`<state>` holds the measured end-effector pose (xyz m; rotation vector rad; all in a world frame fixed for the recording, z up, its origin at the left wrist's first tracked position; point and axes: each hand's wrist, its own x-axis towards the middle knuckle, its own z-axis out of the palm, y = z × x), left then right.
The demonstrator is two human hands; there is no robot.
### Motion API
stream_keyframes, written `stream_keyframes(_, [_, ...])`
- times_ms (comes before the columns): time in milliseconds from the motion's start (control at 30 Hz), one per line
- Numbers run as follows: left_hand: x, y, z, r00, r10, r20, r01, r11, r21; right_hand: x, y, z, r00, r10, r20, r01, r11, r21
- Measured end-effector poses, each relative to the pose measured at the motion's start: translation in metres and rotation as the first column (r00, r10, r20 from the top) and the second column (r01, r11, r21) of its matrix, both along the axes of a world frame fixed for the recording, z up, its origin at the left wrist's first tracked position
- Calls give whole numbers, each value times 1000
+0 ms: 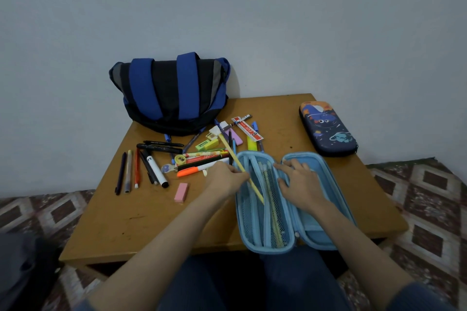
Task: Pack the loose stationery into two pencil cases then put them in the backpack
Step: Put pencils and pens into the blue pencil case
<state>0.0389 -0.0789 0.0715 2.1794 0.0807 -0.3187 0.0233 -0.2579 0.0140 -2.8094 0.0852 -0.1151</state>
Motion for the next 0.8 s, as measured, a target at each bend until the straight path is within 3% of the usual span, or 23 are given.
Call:
stream_keyframes(167, [-6,-5,-6,979,-117,-168,132,988,84,-1,0,1,1000,-5,-13,5,1000,5])
stream_keyframes(400, [-19,-19,2,885,-195,-422,200,979,-32,0,-1,-1,1000,-1,-21,1,1000,5])
stream_keyframes(800, [-22,-26,-16,911,-138,-389,204,970,133,1,-2,1,999,1,-40,0,1000,17])
